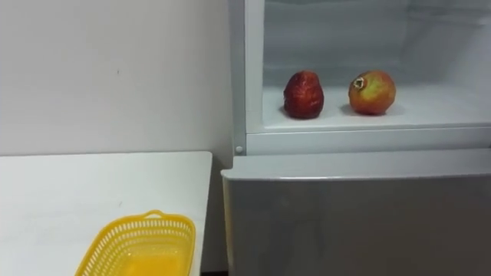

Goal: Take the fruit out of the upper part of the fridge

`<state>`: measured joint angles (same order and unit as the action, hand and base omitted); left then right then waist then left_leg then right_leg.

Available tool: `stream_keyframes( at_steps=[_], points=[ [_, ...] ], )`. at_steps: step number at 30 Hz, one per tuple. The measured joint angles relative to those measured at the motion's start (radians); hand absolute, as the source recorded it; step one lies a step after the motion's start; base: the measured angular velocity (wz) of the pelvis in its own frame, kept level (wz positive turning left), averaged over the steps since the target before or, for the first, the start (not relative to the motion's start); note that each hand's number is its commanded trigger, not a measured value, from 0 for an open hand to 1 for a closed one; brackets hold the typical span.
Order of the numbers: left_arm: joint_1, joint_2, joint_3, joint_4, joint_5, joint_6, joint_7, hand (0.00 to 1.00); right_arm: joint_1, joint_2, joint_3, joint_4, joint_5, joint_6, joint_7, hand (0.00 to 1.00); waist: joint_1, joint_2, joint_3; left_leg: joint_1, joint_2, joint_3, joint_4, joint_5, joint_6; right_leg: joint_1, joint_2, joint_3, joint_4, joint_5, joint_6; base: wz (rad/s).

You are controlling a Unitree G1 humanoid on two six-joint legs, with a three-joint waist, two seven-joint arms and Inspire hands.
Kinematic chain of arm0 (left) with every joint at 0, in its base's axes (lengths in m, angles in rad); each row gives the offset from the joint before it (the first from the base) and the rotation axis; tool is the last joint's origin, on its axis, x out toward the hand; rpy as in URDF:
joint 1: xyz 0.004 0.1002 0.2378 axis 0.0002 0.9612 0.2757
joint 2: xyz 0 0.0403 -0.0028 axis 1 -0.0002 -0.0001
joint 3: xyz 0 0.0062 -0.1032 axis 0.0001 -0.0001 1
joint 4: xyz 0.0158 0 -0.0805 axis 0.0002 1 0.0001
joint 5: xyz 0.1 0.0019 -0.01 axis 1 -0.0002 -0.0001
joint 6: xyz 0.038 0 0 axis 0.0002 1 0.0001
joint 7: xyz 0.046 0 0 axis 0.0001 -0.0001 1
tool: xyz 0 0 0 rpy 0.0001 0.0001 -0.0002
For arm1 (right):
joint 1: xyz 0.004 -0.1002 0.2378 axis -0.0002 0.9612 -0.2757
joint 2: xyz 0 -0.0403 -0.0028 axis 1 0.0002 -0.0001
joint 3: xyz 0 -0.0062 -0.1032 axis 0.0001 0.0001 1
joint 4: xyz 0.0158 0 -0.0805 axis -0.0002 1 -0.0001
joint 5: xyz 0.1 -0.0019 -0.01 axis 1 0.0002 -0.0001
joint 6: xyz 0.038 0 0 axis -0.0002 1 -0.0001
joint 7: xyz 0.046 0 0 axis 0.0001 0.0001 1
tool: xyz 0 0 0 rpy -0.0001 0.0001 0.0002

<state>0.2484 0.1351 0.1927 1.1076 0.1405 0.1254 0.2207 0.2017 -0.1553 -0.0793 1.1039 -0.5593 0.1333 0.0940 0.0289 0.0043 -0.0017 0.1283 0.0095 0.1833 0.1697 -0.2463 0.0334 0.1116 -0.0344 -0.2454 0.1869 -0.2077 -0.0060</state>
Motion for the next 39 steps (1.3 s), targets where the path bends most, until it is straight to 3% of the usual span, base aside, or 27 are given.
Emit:
stream_keyframes(
  at_steps=[4, 7, 11, 14, 17, 21, 27, 32, 39],
  points=[
    [-0.034, 0.001, -0.047, -0.037, 0.018, 0.0, -0.017, 0.0, -0.019, 0.0, 0.058, 0.031, 0.031, -0.001, -0.043, 0.0, -0.006, -0.013, -0.0008, 0.002, -0.001, 0.002, 0.009, 0.0, 0.0, 0.009, -0.001, -0.001, -0.002, 0.0, 0.0, -0.01],
    [-0.056, -0.002, -0.093, -0.056, 0.019, -0.003, -0.039, 0.0, -0.036, 0.008, 0.058, 0.032, 0.059, -0.006, -0.079, 0.0, -0.022, -0.016, 0.0003, 0.001, -0.001, 0.005, 0.011, 0.0, 0.0, 0.011, -0.001, -0.003, -0.002, 0.0, 0.0, 0.0],
    [-0.069, -0.008, -0.101, -0.058, 0.021, -0.019, -0.06, 0.0, -0.053, 0.012, 0.054, 0.009, 0.085, -0.021, -0.139, 0.0, -0.027, -0.015, 0.0009, 0.003, -0.001, 0.004, 0.011, 0.0, 0.0, 0.011, 0.0, 0.001, -0.003, 0.0, 0.001, -0.02],
    [-0.076, -0.009, -0.121, -0.059, 0.021, -0.042, -0.06, 0.0, -0.054, 0.014, 0.038, -0.076, 0.15, -0.035, -0.188, 0.0, -0.027, -0.01, 0.005, 0.0, 0.0, 0.006, 0.011, 0.0, 0.0, 0.005, 0.001, 0.007, -0.002, 0.0, 0.001, -0.04],
    [-0.066, -0.009, -0.12, -0.058, 0.03, -0.059, -0.065, 0.0, -0.055, 0.017, 0.035, -0.165, 0.215, -0.076, -0.206, 0.0, -0.024, -0.005, 0.005, -0.001, 0.001, 0.01, 0.004, 0.0, 0.0, -0.007, 0.002, 0.006, -0.005, 0.0, 0.001, -0.01],
    [-0.014, -0.009, -0.118, -0.087, 0.031, -0.065, -0.065, 0.0, -0.025, 0.031, 0.035, -0.364, 0.257, -0.102, -0.208, 0.0, -0.025, 0.007, -0.0052, -0.004, 0.001, 0.016, -0.003, 0.0, 0.0, -0.021, 0.003, 0.015, -0.004, 0.001, 0.001, -0.07],
    [0.045, -0.01, -0.119, -0.147, 0.03, -0.088, -0.054, 0.0, 0.059, 0.056, 0.038, -0.546, 0.277, -0.172, -0.215, 0.0, -0.041, 0.006, -0.0076, -0.013, 0.0, 0.017, -0.003, 0.001, -0.001, -0.025, 0.006, 0.046, -0.004, 0.001, 0.001, 0.01],
    [0.046, -0.009, -0.12, -0.164, 0.03, -0.108, -0.056, 0.0, 0.114, 0.07, 0.038, -0.67, 0.285, -0.178, -0.215, 0.0, -0.06, 0.007, -0.003, -0.013, 0.0, 0.029, -0.005, 0.001, -0.001, -0.032, 0.008, 0.084, -0.004, 0.001, 0.002, -0.1],
    [0.035, -0.008, -0.147, -0.188, 0.03, -0.133, -0.086, 0.0, 0.197, 0.069, 0.059, -1.049, 0.283, -0.194, -0.214, 0.0, -0.082, 0.012, -0.0004, -0.015, 0.004, 0.06, -0.007, 0.001, -0.001, -0.06, 0.014, 0.116, 0.01, 0.002, 0.002, -0.14]
  ],
)
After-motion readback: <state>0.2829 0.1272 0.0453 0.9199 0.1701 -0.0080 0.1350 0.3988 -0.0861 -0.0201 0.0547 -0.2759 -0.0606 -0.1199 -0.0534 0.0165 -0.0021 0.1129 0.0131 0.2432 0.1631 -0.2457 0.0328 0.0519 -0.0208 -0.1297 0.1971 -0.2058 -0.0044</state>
